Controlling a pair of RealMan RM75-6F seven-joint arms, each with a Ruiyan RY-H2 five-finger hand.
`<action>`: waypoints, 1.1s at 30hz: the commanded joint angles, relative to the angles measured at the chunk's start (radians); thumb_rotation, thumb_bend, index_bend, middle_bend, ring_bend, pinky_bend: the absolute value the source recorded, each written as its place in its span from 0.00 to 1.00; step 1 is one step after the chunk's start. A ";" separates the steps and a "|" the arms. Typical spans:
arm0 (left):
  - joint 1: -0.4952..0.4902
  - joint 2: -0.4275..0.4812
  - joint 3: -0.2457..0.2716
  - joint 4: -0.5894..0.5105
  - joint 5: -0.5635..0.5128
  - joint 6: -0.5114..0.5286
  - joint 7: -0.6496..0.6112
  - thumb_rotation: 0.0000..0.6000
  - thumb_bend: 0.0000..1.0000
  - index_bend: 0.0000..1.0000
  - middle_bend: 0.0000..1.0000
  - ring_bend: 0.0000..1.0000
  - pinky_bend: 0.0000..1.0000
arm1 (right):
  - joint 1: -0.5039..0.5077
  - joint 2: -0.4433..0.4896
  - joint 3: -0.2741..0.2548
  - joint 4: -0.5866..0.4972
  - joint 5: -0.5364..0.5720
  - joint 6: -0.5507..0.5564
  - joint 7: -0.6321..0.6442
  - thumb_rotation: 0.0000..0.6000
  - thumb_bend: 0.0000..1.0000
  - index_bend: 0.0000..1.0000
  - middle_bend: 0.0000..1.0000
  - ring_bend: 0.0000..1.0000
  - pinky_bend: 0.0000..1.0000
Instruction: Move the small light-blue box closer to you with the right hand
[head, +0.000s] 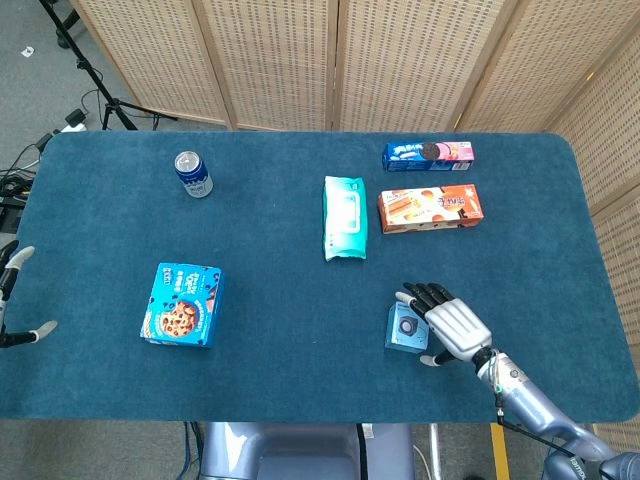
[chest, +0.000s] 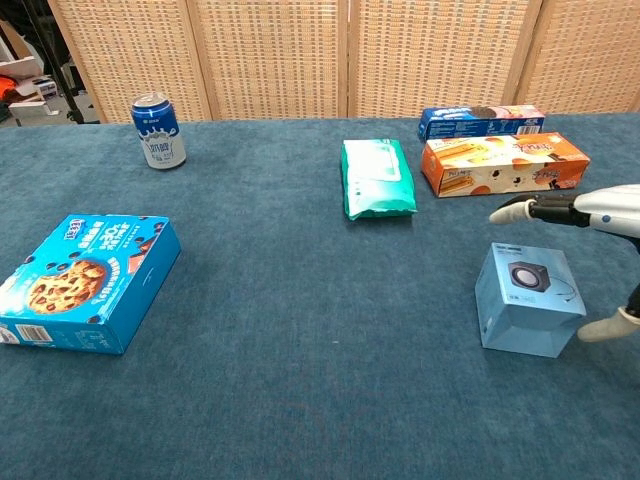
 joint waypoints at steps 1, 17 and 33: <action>-0.001 -0.001 -0.001 0.002 -0.004 -0.003 0.002 1.00 0.00 0.00 0.00 0.00 0.00 | -0.009 -0.041 0.015 0.049 0.006 0.026 0.019 1.00 0.00 0.00 0.00 0.00 0.07; -0.001 -0.001 -0.004 0.001 -0.004 -0.007 0.002 1.00 0.00 0.00 0.00 0.00 0.00 | -0.017 -0.084 0.030 0.104 -0.029 0.073 0.110 1.00 0.27 0.35 0.45 0.45 0.34; -0.001 0.002 -0.002 -0.003 0.000 -0.014 -0.004 1.00 0.00 0.00 0.00 0.00 0.00 | 0.289 0.223 0.110 -0.087 0.073 -0.672 0.852 1.00 0.49 0.43 0.49 0.45 0.34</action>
